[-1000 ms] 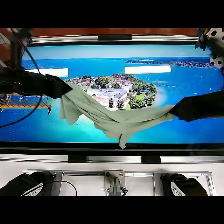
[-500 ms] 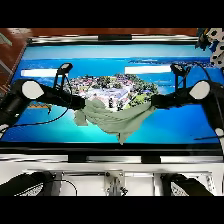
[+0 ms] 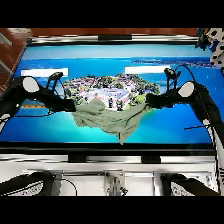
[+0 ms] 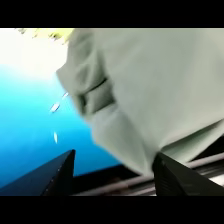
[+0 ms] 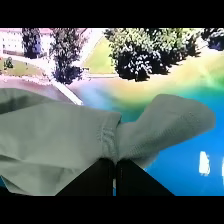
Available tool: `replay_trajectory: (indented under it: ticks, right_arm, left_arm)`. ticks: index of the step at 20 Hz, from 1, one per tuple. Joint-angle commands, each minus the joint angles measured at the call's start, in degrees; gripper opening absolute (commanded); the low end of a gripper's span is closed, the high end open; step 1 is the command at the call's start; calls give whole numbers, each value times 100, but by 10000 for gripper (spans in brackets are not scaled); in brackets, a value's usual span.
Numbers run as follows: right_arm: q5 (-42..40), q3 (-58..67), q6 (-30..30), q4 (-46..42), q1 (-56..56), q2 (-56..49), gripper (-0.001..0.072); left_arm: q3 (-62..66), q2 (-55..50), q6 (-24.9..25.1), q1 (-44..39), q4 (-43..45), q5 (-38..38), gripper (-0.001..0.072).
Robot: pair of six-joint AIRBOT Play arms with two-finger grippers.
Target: Fold the shirts.
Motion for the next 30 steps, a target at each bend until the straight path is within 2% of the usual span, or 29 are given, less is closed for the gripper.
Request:
replay_trajectory:
  ticks: [1, 3, 8, 11, 12, 14, 15, 17, 20, 22, 27, 30]
  right_arm:
    - [420, -2, -96, -9, 4, -22, 59]
    - [413, -2, -94, -2, 4, -22, 59]
    - [420, -2, -92, 0, 4, -22, 59]
    - [417, -2, -90, 2, 4, -24, 59]
    - [422, -2, -90, 2, 4, -22, 59]
    - [490, -2, -90, 0, 4, -22, 59]
    - [560, -2, -90, 4, 4, -22, 59]
    - [817, 59, -192, 0, 2, 50, 59]
    - [1248, 551, -887, 0, 2, 481, 59]
    - [1370, 1250, -1172, -24, 2, 881, 59]
    - [323, 3268, -916, 190, 4, 1716, 59]
    - [435, 3825, -914, 291, 4, 2061, 59]
  left_arm:
    - [-428, 15, 98, 651, 50, -634, 593]
    - [-879, 13, 203, 634, -136, -297, 615]
    - [-1633, -28, 197, 516, -1438, 1373, 614]
    - [-1644, -162, 216, 280, -1801, 1899, 610]
    - [-1644, -190, 214, 166, -1803, 2031, 555]
    - [-1615, -184, 216, -4, -1799, 2151, 103]
    - [-1556, -168, 216, -24, -1799, 2142, 34]
    - [-1259, -35, 286, 4, -1744, 2041, 32]
    - [-286, 522, 654, 20, -1432, 2000, 31]
    - [723, 962, 649, 20, -1123, 2002, 31]
    - [3248, 1709, 651, 15, -1051, 1996, 32]
    - [3556, 2190, 645, 17, -778, 1709, 32]
